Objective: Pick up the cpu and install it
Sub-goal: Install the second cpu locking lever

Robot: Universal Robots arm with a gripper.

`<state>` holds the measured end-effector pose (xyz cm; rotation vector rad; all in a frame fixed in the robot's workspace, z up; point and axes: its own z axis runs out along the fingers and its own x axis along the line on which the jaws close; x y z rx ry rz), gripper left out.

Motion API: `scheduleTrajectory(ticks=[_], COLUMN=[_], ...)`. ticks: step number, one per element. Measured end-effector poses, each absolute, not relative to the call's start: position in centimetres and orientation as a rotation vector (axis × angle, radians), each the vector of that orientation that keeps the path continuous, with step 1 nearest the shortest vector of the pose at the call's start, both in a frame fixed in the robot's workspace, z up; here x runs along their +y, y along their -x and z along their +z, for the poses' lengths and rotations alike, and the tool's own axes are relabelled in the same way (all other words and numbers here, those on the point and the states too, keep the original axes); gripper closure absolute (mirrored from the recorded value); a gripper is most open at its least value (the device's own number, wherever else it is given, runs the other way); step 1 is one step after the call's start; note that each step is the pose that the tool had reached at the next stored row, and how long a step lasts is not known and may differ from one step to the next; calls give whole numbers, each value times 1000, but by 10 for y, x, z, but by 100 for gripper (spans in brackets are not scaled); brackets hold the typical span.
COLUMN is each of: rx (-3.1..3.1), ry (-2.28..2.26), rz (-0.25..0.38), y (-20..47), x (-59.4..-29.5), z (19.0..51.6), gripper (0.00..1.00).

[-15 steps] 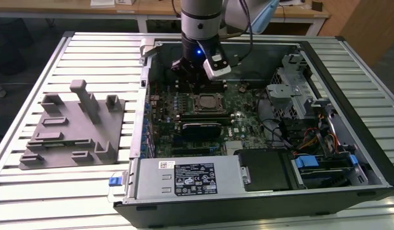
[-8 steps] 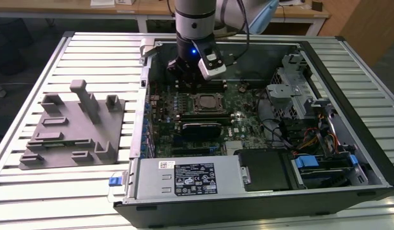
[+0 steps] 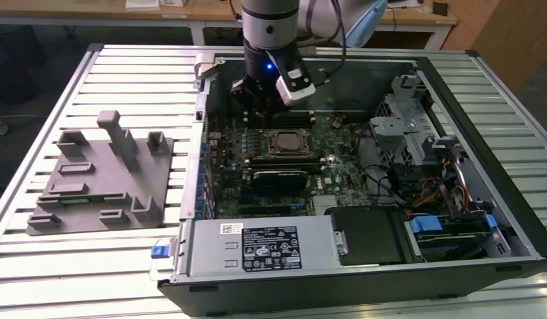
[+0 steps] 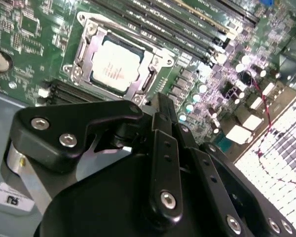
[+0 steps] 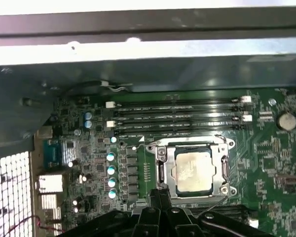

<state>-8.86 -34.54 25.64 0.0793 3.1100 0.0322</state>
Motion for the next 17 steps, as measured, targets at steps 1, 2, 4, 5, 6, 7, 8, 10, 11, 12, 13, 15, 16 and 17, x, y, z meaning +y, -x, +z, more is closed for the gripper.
scheduleTrajectory(ticks=[1,2,4,5,6,7,8,10,11,12,13,15,16,17], rx=[3111,3111,3111,3111,3111,3111,3111,3111,3111,3111,3111,3111,3111,3111], ry=[-53,-35,-29,-29,-29,-29,-29,-29,-29,-29,-28,-28,-28,-28], rz=[32,33,33,33,33,33,34,35,36,36,36,36,36,37], y=[89,89,95,99,103,105,107,108,109,109,109,111,111,112], x=[-345,-345,-345,-345,-345,-345,-345,-345,-345,-344,-344,-341,-340,-338], z=[256,256,256,256,256,256,256,256,256,256,256,256,256,256], gripper=[89,89,89,89,89,89,89,89,89,89,89,89,89,89])
